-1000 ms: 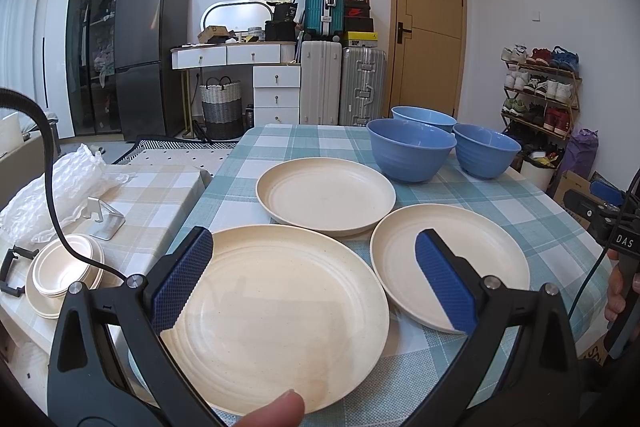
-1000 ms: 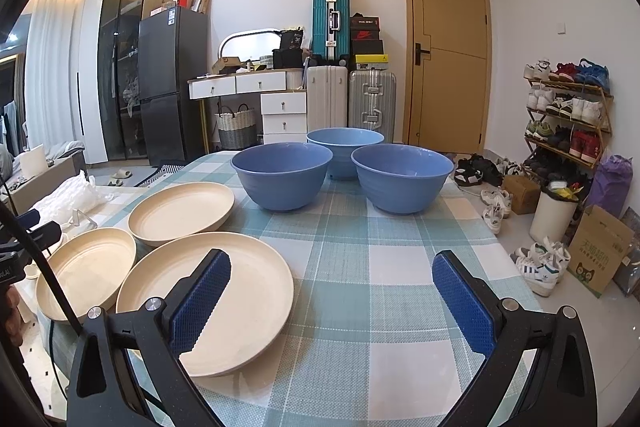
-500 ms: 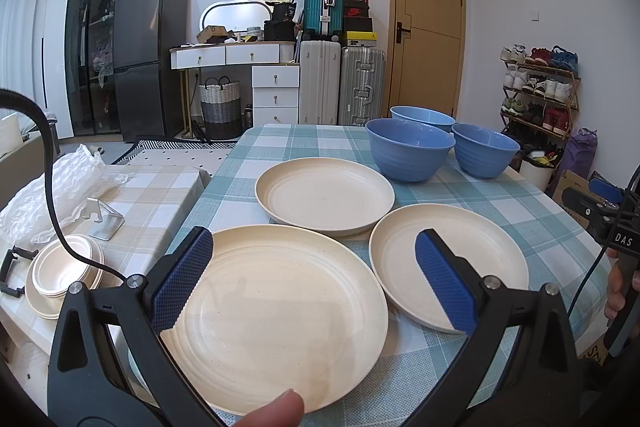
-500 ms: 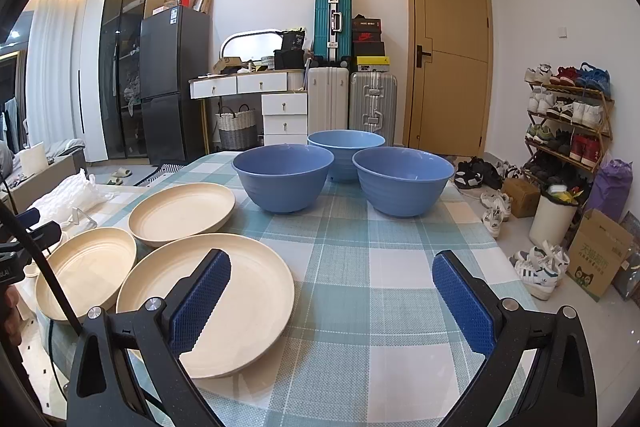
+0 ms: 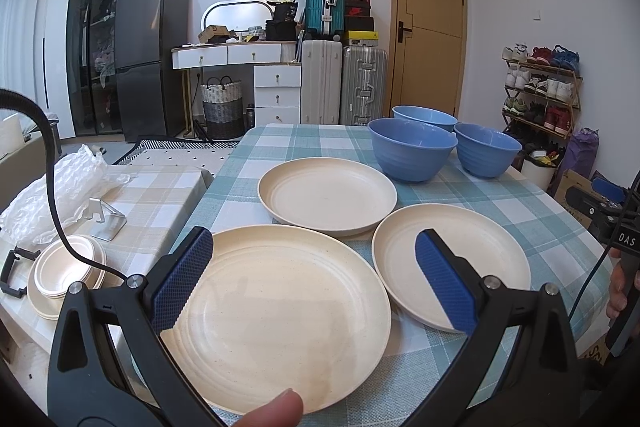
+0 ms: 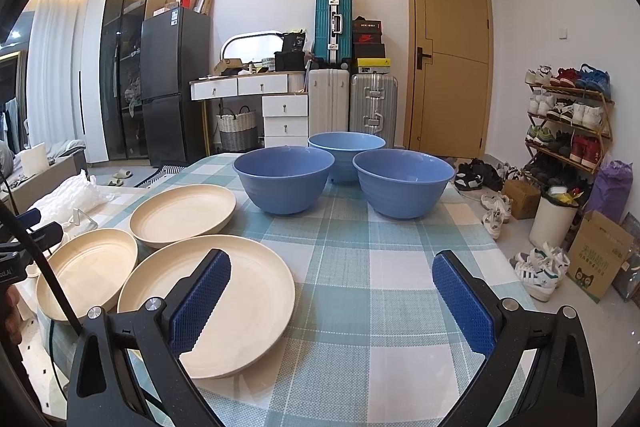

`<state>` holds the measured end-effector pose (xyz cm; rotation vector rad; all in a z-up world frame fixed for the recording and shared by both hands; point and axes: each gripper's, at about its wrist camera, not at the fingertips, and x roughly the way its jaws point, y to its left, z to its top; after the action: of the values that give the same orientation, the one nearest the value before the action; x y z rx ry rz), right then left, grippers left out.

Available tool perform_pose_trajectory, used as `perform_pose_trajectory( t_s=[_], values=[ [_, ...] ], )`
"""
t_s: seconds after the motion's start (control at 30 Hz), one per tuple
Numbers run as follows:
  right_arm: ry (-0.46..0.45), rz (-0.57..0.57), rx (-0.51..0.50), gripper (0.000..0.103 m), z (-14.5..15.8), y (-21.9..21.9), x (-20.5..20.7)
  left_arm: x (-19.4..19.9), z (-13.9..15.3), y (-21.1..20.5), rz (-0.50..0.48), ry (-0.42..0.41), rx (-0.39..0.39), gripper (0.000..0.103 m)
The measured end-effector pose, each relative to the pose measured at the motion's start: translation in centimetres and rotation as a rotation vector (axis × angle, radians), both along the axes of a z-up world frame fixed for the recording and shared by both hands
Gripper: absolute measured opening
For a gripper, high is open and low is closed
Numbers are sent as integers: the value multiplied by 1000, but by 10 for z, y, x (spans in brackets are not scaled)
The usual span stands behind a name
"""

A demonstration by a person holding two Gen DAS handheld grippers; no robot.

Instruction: Organize plates and bowls

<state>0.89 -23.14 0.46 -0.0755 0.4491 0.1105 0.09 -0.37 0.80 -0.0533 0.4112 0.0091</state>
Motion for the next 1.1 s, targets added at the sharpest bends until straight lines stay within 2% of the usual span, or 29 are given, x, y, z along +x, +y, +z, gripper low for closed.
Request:
perform_pose_trajectory(
  t_s=[1.1],
  values=[
    [26, 36, 36, 103, 0, 0, 6, -11, 11, 17, 11, -4, 8, 101]
  ],
)
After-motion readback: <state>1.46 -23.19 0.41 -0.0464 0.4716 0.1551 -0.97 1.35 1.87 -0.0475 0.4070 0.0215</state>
